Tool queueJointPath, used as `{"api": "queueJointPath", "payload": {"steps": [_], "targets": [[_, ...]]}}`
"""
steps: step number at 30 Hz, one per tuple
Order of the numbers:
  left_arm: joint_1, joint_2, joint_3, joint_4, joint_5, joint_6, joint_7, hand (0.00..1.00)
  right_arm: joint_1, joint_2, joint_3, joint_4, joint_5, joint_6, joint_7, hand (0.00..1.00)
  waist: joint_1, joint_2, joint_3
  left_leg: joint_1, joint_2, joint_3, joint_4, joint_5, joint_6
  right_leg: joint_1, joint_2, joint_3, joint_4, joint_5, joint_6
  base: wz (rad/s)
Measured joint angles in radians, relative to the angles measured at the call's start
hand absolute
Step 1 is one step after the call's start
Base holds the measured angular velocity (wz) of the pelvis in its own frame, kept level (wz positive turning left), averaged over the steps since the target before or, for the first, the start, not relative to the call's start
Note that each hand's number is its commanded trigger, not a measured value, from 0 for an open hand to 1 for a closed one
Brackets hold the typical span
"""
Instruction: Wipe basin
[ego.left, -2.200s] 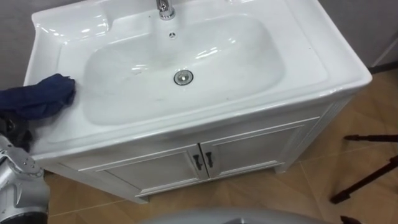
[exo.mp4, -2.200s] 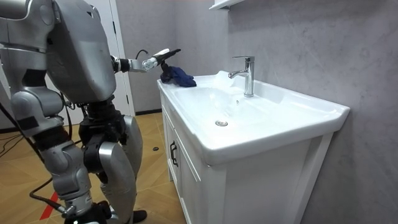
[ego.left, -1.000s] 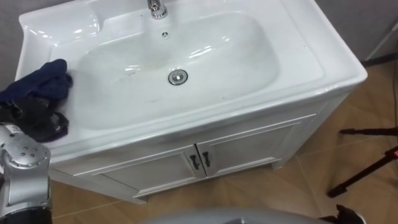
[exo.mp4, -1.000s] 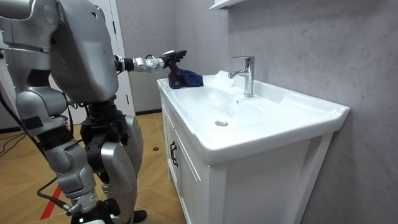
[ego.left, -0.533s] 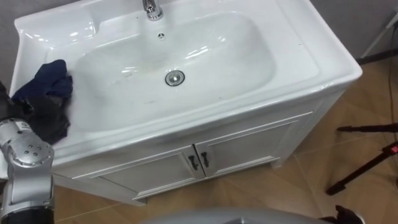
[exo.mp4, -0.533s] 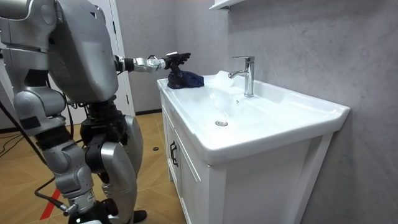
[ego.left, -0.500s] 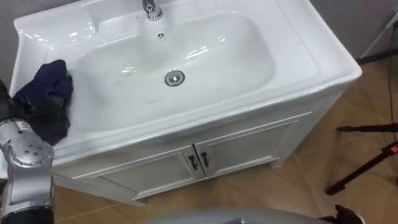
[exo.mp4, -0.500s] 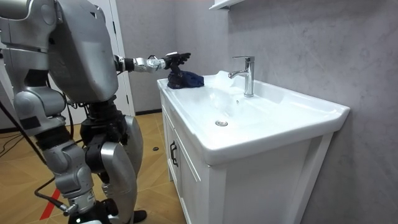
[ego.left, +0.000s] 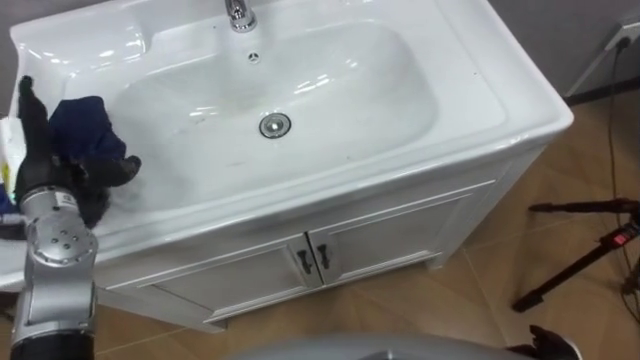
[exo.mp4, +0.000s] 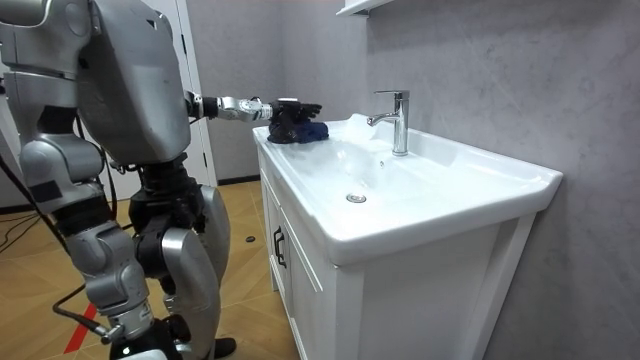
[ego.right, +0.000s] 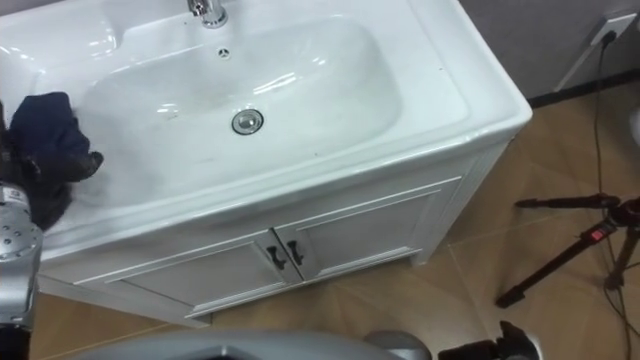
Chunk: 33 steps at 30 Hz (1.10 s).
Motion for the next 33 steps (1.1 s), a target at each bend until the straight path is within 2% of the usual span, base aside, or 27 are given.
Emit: {"api": "queueJointPath", "payload": {"steps": [4,9,12,20,26,28,29,31,32,33], "targets": [[-0.013,0.0,-0.009,-0.015,0.0,0.0,-0.056,0.0,-0.019,0.0,0.0,0.0,-0.01,-0.014,0.017,0.0,-0.011,0.007,-0.0007,-0.006,0.0,0.001,0.002,0.0,0.0,-0.004,-0.001,0.0,-0.001,0.0,0.0,0.0],[-0.013,0.0,-0.061,-0.101,0.004,0.0,-0.119,0.0,-0.026,-0.001,0.001,0.001,-0.009,-0.016,0.025,0.0,-0.014,0.013,-0.0006,-0.016,0.0,0.003,0.002,0.0,0.0,-0.013,0.0,-0.004,0.0,0.0,0.0,0.0],[-0.013,0.0,-0.086,-0.134,-0.003,0.0,-0.14,0.0,-0.029,-0.001,0.003,0.006,0.001,-0.026,0.025,0.0,-0.018,0.013,0.0001,-0.015,0.0,0.003,0.0,0.0,0.0,-0.01,0.001,-0.004,-0.003,0.0,0.0,0.0],[-0.013,0.0,-0.088,-0.175,0.0,-0.014,-0.148,0.0,-0.027,-0.001,0.003,0.018,0.03,-0.048,0.025,0.0,-0.025,0.013,0.0011,-0.003,0.001,0.012,-0.002,0.0,0.0,0.004,0.006,0.001,-0.014,0.0,0.0,-0.01],[-0.013,0.0,-0.082,-0.173,0.008,-0.018,-0.089,0.0,-0.021,-0.001,0.003,0.018,0.019,-0.056,0.004,0.0,-0.021,0.011,0.0059,0.007,0.001,0.011,-0.005,0.0,0.0,0.014,0.008,0.002,-0.018,0.0,-0.001,0.0],[-0.014,0.0,-0.073,-0.173,0.009,-0.02,-0.061,0.0,-0.013,-0.001,0.004,0.02,0.019,-0.056,-0.009,0.0,-0.009,0.011,0.0063,0.008,0.001,0.012,-0.005,0.0,0.0,0.013,0.008,0.004,-0.018,0.0,-0.001,-0.04],[-0.015,0.001,-0.061,-0.173,0.012,-0.021,-0.037,0.0,-0.005,-0.003,0.004,0.021,0.018,-0.056,-0.011,0.0,-0.003,0.014,0.0039,0.009,0.001,0.012,-0.004,0.0,0.0,0.013,0.008,0.004,-0.016,-0.001,-0.001,-0.03],[-0.015,0.0,-0.029,-0.173,0.04,-0.025,0.012,0.0,0.005,-0.003,0.003,0.023,0.019,-0.056,-0.021,0.0,0.002,0.007,0.0078,0.011,0.001,0.012,-0.005,0.0,0.0,0.013,0.009,0.006,-0.013,-0.002,-0.002,-0.02],[-0.015,0.0,-0.005,-0.173,0.079,-0.034,0.052,0.0,0.013,-0.003,0.003,0.023,0.018,-0.056,-0.027,0.0,0.011,0.01,0.0053,0.014,0.001,0.012,-0.005,0.0,0.0,0.015,0.01,0.01,-0.013,-0.002,-0.003,-0.08],[-0.016,0.0,0.019,-0.173,0.112,-0.047,0.094,0.0,0.021,-0.003,0.003,0.023,0.017,-0.056,-0.032,0.0,0.018,0.004,0.0085,0.017,0.001,0.011,-0.005,0.0,0.0,0.015,0.01,0.015,-0.01,-0.003,-0.003,-0.09]]}}
